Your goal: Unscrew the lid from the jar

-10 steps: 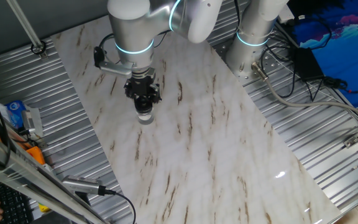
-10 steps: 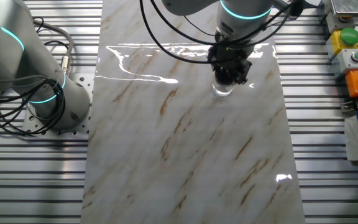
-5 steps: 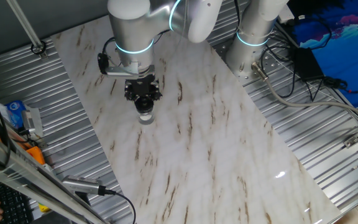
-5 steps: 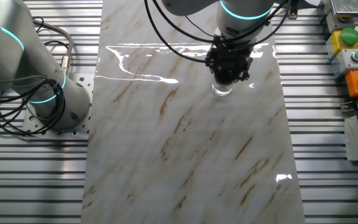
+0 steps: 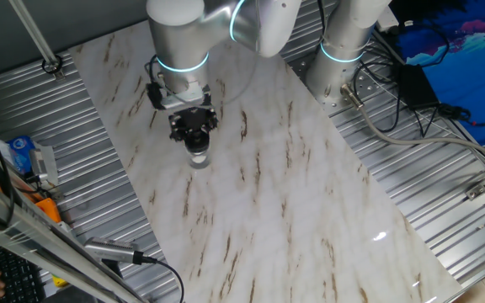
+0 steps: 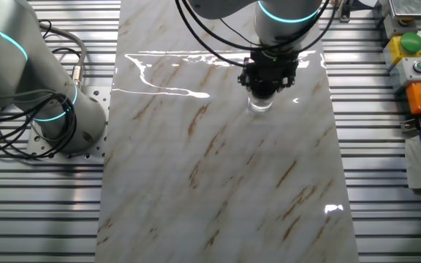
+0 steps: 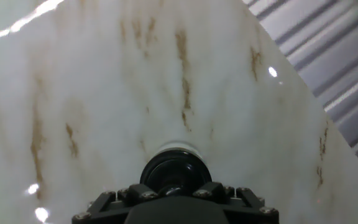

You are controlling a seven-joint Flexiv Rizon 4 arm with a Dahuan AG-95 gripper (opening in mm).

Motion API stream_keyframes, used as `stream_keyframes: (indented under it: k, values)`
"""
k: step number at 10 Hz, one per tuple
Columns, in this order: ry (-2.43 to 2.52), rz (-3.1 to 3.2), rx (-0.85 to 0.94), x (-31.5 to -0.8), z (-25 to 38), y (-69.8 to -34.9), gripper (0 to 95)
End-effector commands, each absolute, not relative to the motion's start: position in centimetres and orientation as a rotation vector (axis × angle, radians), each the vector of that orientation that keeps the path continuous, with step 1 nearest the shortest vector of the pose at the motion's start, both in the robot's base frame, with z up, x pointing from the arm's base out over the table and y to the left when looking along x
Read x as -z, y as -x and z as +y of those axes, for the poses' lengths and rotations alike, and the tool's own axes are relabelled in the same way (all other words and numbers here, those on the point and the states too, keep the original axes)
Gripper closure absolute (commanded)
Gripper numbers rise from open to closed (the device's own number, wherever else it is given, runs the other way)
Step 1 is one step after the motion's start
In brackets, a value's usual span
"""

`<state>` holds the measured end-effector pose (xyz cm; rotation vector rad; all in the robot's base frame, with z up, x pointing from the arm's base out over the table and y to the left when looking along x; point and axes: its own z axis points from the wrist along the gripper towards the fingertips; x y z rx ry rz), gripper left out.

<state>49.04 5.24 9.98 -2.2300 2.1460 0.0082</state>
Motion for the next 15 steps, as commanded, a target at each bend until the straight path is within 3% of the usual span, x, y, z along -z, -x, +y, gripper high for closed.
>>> stream_keyframes:
  k: [1,9,15]
  values:
    - [2.577,1.711,0.04,-10.1,5.3,-49.1,95.0]
    - [2.936,0.92,0.185,-10.7,4.9,-50.2,95.0]
    - [2.943,0.908,0.17,-10.9,4.8,-50.5,95.0]
